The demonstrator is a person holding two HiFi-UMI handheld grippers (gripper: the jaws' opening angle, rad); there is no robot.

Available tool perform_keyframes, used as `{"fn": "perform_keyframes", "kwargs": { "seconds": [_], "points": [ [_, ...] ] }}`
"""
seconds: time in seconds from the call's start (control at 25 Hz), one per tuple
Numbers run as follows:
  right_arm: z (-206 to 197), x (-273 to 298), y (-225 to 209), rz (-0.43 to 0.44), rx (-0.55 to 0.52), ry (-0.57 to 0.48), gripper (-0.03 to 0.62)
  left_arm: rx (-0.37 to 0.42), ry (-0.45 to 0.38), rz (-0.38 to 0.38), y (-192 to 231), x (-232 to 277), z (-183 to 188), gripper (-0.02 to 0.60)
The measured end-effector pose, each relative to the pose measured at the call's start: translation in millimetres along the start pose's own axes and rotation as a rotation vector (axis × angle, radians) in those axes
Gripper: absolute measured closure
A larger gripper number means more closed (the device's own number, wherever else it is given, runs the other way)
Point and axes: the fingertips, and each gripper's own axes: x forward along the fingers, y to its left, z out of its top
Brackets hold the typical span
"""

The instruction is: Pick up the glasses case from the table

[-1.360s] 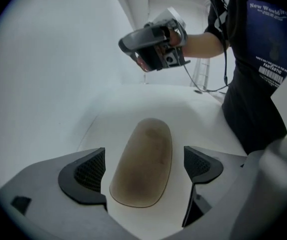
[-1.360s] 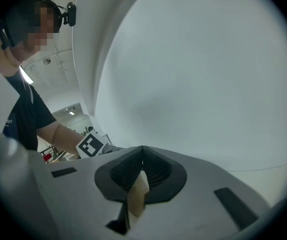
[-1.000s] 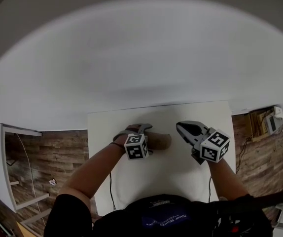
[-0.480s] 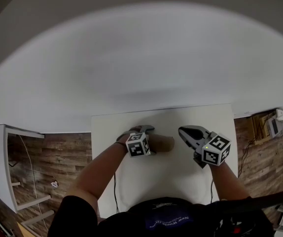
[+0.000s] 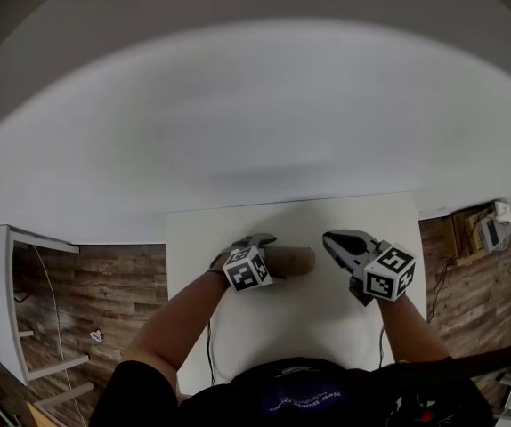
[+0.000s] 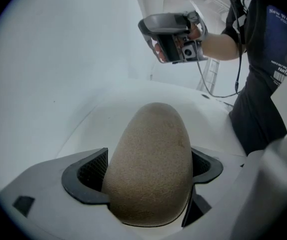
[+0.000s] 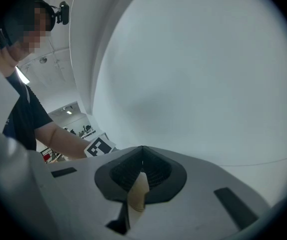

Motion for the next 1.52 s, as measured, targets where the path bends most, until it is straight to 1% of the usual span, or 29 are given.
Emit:
{"fn": "perform_keyframes", "kwargs": {
  "seconds": [0.12,0.28,0.52,0.64,0.8,0.96,1.08,1.28,1.44,1.52],
  "points": [
    [6.0,-5.0,6.7,-0.001,-0.008,-0.009,0.594,-0.063,-0.072,0.016,-6.0,-17.1,9.2,0.100],
    [16.5,-9.3,20.0,-0.002,-0.016,-0.027,0.594,-0.101,-0.129,0.036,-14.4,-41.5,11.7,0.101],
    [28.2,-23.1,41.7,-0.008,-0.033,-0.042,0.594,-0.190,-0.254,0.074,-33.4,-84.9,28.3,0.103],
    [32.5,-28.4,54.5,-0.010,-0.046,-0.048,0.594,-0.228,-0.310,0.105,-45.6,-109.8,27.8,0.103],
    [36.0,-36.3,85.8,-0.012,-0.057,-0.063,0.594,-0.287,-0.385,0.145,-71.0,-151.0,18.2,0.103],
    [41.6,-38.1,95.4,-0.012,-0.048,-0.068,0.594,-0.334,-0.450,0.175,-75.4,-178.9,19.3,0.103],
    [45.4,-40.0,103.1,-0.004,-0.036,-0.070,0.594,-0.339,-0.487,0.194,-81.4,-195.2,24.9,0.103],
    [63.3,-44.5,122.6,0.001,-0.022,-0.096,0.594,-0.327,-0.516,0.218,-95.6,-223.2,27.8,0.103],
    [78.5,-46.6,141.0,-0.023,-0.013,-0.120,0.594,-0.320,-0.530,0.214,-106.2,-246.4,23.1,0.103],
    [80.3,-47.3,160.1,-0.036,-0.012,-0.130,0.594,-0.304,-0.541,0.201,-119.2,-261.8,17.6,0.103]
  ]
}}
